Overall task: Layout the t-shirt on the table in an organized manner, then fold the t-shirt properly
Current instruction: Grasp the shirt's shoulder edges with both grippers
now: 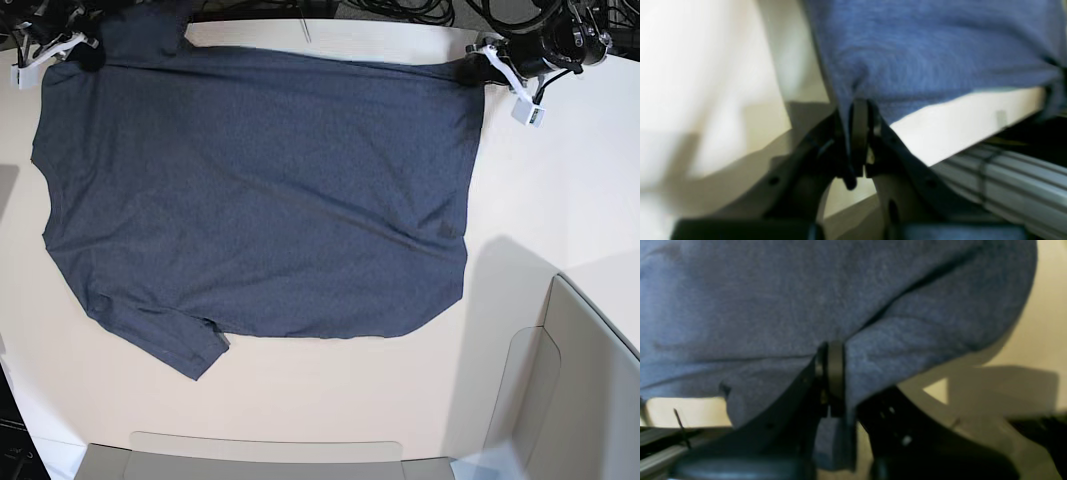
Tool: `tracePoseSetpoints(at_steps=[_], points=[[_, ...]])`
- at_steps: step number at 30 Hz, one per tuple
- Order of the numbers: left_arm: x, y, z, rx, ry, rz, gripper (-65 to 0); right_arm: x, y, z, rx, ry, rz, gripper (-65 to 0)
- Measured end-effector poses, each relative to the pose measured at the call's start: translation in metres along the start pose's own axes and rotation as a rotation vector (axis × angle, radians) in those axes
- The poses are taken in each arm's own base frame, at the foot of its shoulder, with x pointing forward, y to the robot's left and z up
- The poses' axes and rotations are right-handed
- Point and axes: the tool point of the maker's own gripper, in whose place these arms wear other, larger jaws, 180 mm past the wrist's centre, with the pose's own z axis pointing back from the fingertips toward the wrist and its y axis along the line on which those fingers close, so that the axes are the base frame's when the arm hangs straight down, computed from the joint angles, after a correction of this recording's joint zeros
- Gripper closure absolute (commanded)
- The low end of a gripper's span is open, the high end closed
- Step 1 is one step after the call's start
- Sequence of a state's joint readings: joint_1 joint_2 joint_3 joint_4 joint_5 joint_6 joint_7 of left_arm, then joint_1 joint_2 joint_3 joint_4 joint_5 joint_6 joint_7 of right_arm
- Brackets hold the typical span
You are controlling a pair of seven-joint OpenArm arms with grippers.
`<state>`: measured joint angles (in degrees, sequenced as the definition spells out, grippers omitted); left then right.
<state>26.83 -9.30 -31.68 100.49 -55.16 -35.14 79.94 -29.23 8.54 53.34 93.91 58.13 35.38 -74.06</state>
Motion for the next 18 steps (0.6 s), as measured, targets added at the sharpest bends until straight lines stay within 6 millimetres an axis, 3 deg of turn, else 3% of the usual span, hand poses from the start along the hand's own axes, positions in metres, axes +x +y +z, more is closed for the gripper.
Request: tracePoseSetpoints(at_steps=[9, 18], points=[[0.007, 0.010, 0.014, 0.041, -0.009, -0.026, 0.0, 0.002, -0.004, 0.002, -0.013, 0.017, 0.019, 0.0], [0.017, 0.001, 0.015, -0.011, -0.053, -0.022, 0.0, 0.000, 0.006, 0.008, 0.064, 0.008, -0.030, 0.0]])
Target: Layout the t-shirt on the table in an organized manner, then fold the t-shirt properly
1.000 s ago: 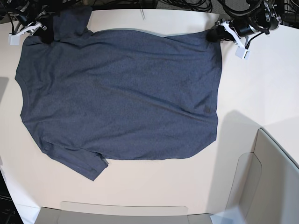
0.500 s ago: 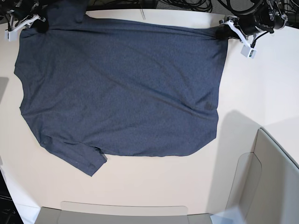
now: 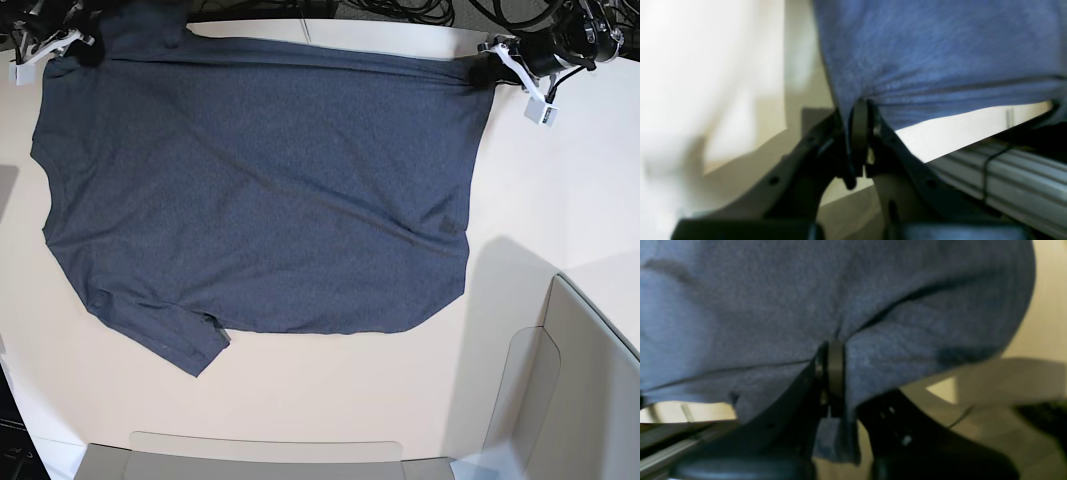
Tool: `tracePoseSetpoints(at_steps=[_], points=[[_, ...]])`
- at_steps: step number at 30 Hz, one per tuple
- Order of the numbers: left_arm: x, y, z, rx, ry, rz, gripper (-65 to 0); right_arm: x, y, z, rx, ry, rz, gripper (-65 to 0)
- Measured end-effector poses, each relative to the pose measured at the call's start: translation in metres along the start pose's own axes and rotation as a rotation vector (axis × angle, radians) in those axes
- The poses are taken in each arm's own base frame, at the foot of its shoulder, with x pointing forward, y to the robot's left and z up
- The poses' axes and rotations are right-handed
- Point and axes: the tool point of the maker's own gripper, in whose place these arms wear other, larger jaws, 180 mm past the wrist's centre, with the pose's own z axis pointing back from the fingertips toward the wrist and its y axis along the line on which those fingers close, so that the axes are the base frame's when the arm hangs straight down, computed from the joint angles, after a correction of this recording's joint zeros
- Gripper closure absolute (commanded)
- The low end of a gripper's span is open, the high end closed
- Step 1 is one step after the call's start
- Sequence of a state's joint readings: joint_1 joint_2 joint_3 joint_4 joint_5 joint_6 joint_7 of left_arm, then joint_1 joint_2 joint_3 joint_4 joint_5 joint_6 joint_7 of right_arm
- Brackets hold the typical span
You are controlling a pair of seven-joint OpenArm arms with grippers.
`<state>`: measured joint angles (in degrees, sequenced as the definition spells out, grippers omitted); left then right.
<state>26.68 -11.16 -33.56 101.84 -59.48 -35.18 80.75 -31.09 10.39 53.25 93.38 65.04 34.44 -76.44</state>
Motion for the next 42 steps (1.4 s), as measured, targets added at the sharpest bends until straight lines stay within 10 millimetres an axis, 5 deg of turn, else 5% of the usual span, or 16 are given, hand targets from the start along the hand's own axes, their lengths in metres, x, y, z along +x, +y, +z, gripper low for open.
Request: tracePoseSetpoints(at_steps=[7, 18, 25, 28, 33, 42], points=[[0.068, -0.020, 0.002, -0.103, -0.176, -0.117, 0.0, 0.045, 0.026, -0.007, 0.118, -0.123, 0.019, 0.0], [0.123, -0.029, 0.004, -0.120, -0.293, -0.186, 0.0, 0.111, 0.061, -0.043, 0.149, -0.231, 0.101, 0.0], [0.128, -0.041, -0.006, -0.148, -0.274, -0.223, 0.0, 0.127, 0.114, -0.090, 0.193, -0.185, 0.188, 0.0], [0.128, -0.042, -0.015, -0.185, -0.261, -0.160, 0.0, 0.140, 0.112, -0.092, 0.146, -0.197, 0.212, 0.0], [0.113, -0.016, -0.032, -0.187, -0.197, -0.028, 0.0, 0.136, 0.103, -0.097, 0.082, -0.164, 0.220, 0.0], [0.116, 0.015, -0.023, -0.138, -0.176, -0.007, 0.0, 0.139, 0.077, -0.090, -0.018, -0.187, 0.195, 0.0]])
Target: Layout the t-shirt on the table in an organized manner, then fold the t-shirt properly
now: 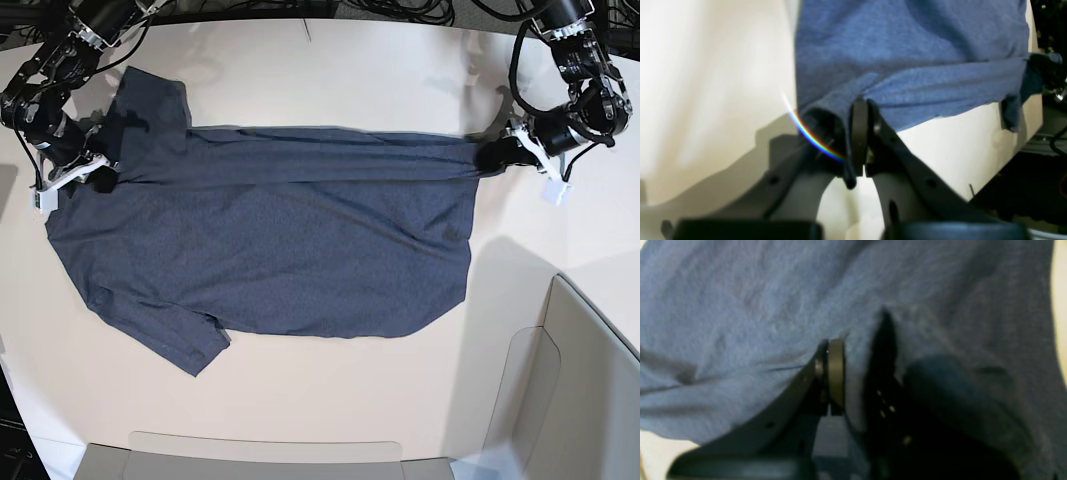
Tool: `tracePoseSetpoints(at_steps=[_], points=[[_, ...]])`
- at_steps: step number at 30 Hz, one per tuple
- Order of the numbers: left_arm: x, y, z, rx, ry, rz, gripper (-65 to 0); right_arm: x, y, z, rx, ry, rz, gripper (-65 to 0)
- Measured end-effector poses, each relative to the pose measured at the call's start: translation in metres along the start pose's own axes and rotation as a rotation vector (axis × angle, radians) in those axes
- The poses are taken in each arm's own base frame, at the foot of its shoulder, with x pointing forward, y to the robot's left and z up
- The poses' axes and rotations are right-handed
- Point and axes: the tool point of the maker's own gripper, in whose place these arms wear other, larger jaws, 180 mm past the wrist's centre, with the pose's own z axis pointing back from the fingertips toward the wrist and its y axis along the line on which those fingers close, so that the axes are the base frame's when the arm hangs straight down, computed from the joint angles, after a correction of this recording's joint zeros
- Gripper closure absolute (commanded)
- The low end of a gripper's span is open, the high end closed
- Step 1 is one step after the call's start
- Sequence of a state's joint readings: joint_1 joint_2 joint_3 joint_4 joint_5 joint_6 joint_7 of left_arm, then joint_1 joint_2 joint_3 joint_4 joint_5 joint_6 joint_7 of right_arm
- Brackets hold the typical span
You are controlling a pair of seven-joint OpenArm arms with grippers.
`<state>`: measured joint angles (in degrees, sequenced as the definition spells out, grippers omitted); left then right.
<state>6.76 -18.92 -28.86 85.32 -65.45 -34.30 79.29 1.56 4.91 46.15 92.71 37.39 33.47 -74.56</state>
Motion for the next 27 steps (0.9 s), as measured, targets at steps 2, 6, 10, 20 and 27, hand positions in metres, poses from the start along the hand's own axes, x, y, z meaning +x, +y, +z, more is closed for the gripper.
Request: tracePoseSetpoints(at_steps=[2, 6, 10, 20, 27], points=[[0.003, 0.001, 0.002, 0.004, -0.012, -0.004, 0.0, -0.001, -0.006, 0.003, -0.017, -0.003, -0.012, 0.0], [0.008, 0.002, 0.005, 0.001, -0.027, -0.009, 0.0, -0.002, -0.009, 0.004, -0.031, 0.002, -0.012, 0.0], [0.008, 0.002, 0.005, 0.003, -0.025, -0.010, 0.0, -0.002, -0.008, 0.003, -0.028, 0.000, -0.014, 0.0], [-0.001, -0.009, -0.010, -0.028, 0.039, -0.040, -10.5, -0.006, -0.005, 0.001, -0.023, 0.005, -0.023, -11.8], [-0.002, -0.009, -0.010, -0.028, 0.043, -0.040, -29.3, -0.010, -0.006, 0.002, -0.021, 0.010, -0.029, -32.3]])
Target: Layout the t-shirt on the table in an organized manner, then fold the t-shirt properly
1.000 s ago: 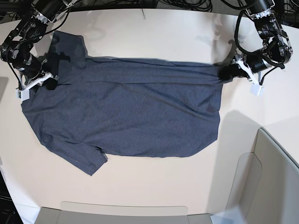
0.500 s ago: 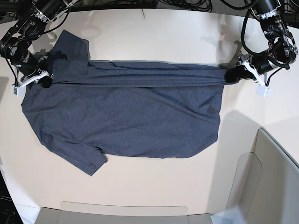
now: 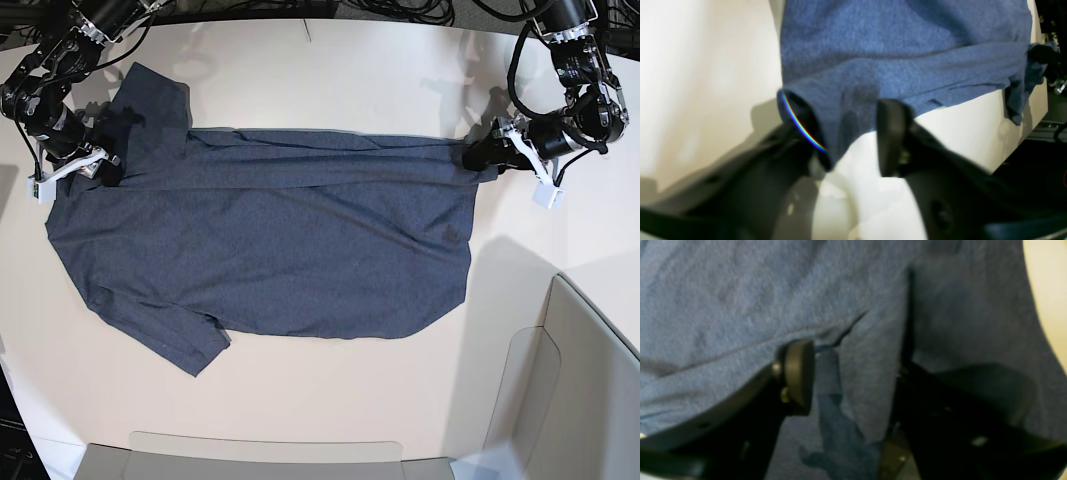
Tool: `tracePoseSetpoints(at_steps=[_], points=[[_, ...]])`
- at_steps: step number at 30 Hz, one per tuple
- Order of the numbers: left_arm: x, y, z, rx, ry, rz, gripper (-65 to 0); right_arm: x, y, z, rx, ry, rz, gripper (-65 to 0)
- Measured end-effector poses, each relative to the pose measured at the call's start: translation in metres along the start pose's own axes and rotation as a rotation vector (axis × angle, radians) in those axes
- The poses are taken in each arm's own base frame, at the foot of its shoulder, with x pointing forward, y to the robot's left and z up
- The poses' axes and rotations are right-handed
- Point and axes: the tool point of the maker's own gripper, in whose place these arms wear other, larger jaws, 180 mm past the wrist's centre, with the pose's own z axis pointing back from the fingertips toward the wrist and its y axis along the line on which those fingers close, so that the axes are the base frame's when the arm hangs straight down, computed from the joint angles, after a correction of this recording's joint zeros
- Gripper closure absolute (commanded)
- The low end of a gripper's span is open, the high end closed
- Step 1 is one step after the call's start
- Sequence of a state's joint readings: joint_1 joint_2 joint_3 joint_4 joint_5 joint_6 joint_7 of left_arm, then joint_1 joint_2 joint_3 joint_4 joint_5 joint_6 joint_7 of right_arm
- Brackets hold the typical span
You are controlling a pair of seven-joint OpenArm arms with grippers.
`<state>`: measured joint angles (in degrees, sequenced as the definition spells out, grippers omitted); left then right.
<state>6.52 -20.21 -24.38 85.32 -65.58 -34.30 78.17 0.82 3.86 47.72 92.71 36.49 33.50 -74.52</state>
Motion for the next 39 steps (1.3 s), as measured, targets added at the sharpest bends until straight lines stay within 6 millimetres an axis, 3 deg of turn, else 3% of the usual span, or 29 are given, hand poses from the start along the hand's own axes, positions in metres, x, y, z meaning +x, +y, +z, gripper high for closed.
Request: tracePoseSetpoints(at_steps=[8, 12, 25, 27, 30, 39], points=[[0.000, 0.000, 0.000, 0.001, -0.002, 0.000, -29.2, 0.023, 0.029, 0.006, 0.173, -0.116, -0.047, -32.7], [0.000, 0.001, 0.001, 0.002, -0.001, 0.000, -29.2, 0.024, 0.030, 0.006, 0.183, -0.122, -0.050, -32.7], [-0.002, 0.001, 0.001, 0.003, 0.003, 0.002, -29.2, 0.003, 0.000, 0.012, 0.062, -0.040, -0.027, -33.0], [-0.002, 0.001, 0.001, 0.004, 0.003, 0.002, -29.2, 0.007, -0.008, 0.015, 0.036, -0.039, -0.045, -33.0], [-0.002, 0.001, 0.001, 0.003, 0.003, 0.002, -29.2, 0.014, -0.009, 0.016, 0.034, -0.060, -0.062, -33.0], [-0.002, 0.001, 0.001, 0.004, 0.004, 0.002, -29.2, 0.009, -0.011, 0.010, 0.051, -0.055, -0.112, -32.9]])
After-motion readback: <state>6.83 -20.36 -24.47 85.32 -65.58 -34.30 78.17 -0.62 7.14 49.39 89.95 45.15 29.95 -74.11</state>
